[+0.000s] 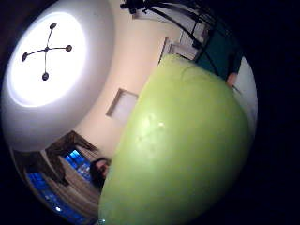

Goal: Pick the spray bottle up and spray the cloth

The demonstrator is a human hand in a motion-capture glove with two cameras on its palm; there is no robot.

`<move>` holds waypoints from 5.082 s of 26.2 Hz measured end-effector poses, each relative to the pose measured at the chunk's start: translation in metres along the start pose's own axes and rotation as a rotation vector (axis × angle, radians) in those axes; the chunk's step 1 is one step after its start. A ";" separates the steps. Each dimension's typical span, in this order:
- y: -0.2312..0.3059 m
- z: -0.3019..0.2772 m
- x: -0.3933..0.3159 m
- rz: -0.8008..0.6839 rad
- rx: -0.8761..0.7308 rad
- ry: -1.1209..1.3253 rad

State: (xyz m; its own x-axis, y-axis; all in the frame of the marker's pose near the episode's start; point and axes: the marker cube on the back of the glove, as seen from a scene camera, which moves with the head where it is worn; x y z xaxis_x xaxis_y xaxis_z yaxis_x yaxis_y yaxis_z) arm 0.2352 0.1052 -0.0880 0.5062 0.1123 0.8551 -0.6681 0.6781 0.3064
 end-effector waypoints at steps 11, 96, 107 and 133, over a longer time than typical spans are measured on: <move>-0.030 0.037 -0.052 0.196 -0.295 0.260; 0.024 0.272 -0.032 -0.135 -0.498 -0.174; 0.084 0.415 0.017 -0.094 -0.602 -0.282; 0.074 0.526 0.057 -0.111 -0.545 -0.288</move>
State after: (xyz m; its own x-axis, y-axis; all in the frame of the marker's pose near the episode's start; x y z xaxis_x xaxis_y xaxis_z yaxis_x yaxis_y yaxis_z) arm -0.0720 -0.2199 0.2033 0.3382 -0.1286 0.9323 -0.2075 0.9560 0.2071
